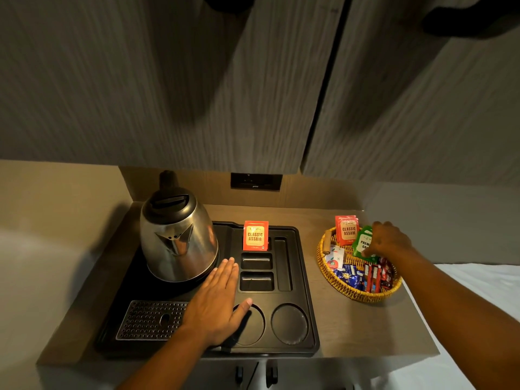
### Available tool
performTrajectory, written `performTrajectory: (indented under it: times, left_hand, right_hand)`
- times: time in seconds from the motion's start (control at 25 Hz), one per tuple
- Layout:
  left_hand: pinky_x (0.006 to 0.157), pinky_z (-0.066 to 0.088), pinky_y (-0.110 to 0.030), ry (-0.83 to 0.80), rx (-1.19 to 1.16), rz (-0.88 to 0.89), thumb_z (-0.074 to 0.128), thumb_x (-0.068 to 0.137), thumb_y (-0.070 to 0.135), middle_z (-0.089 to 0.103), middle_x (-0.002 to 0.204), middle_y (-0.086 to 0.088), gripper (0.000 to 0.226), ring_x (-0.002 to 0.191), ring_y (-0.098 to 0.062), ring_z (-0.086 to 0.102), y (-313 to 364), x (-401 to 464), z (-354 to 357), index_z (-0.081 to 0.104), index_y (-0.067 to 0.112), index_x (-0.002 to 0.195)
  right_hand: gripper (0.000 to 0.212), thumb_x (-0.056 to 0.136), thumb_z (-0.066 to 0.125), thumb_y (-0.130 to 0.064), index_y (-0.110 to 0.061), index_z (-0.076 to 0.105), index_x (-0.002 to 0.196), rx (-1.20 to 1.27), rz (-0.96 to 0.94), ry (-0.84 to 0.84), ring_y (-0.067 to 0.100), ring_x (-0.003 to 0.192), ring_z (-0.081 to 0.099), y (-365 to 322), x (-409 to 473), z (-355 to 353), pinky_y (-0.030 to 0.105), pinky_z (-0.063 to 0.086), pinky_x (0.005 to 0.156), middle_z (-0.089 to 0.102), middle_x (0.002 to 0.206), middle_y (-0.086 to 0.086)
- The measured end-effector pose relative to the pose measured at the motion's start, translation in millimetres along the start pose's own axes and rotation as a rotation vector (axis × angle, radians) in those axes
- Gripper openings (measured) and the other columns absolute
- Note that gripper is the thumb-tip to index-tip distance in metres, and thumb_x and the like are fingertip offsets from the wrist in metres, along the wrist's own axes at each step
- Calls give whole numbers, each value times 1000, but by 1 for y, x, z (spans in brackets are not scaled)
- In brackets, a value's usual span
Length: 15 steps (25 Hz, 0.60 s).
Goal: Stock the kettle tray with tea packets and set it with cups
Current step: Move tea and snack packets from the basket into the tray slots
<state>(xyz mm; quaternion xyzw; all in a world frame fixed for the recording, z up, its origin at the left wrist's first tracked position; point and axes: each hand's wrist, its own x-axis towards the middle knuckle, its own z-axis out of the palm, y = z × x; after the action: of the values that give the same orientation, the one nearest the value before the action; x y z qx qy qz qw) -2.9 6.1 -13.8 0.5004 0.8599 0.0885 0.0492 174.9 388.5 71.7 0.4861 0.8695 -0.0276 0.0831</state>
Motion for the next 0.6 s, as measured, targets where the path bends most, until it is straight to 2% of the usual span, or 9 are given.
performTrajectory:
  times: [0.2, 0.32, 0.4, 0.48, 0.56, 0.6]
  left_hand:
    - [119, -4, -33, 12, -10, 0, 4, 87, 74, -13, 160, 0, 84, 145, -13, -17, -1, -1, 0, -14, 20, 149]
    - [120, -2, -34, 13, 0, -7, 6, 89, 72, -11, 161, -1, 83, 146, -13, -16, -3, -2, 0, -11, 18, 150]
    - [120, 0, -35, 16, 6, -1, 7, 90, 71, -9, 162, -2, 84, 146, -13, -14, -2, -2, -1, -7, 16, 152]
    - [120, 0, -35, 10, 17, 4, 8, 90, 70, -8, 162, -4, 85, 146, -14, -14, -1, -1, -2, -6, 15, 153]
    - [120, -1, -35, 8, 23, 2, 8, 90, 70, -8, 161, -4, 85, 146, -14, -14, 0, 0, -1, -6, 15, 152]
    - [120, -2, -35, 7, 20, 1, 9, 90, 70, -9, 161, -4, 84, 146, -14, -14, 0, 0, -1, -7, 15, 152]
  right_hand:
    - [32, 71, 81, -23, -10, 60, 93, 130, 15, -32, 24, 83, 65, -5, 8, -13, 39, 56, 75, 67, 94, 11]
    - [23, 74, 78, -17, -9, 64, 90, 93, 26, -115, 23, 79, 62, -9, 12, -44, 41, 54, 78, 66, 86, 9]
    - [11, 75, 78, -16, -15, 69, 82, 92, -65, -83, 19, 73, 63, -22, 8, -73, 37, 52, 70, 68, 79, 5]
    - [14, 75, 77, -14, -24, 68, 71, 218, -201, -71, 14, 68, 63, -54, -12, -86, 29, 46, 57, 69, 74, -1]
    - [17, 76, 77, -14, -28, 67, 71, 341, -333, -134, 8, 70, 63, -105, -40, -80, 23, 43, 55, 68, 75, -7]
    - [15, 77, 76, -15, -28, 68, 73, 357, -396, -175, 7, 74, 63, -132, -52, -71, 22, 44, 58, 67, 77, -9]
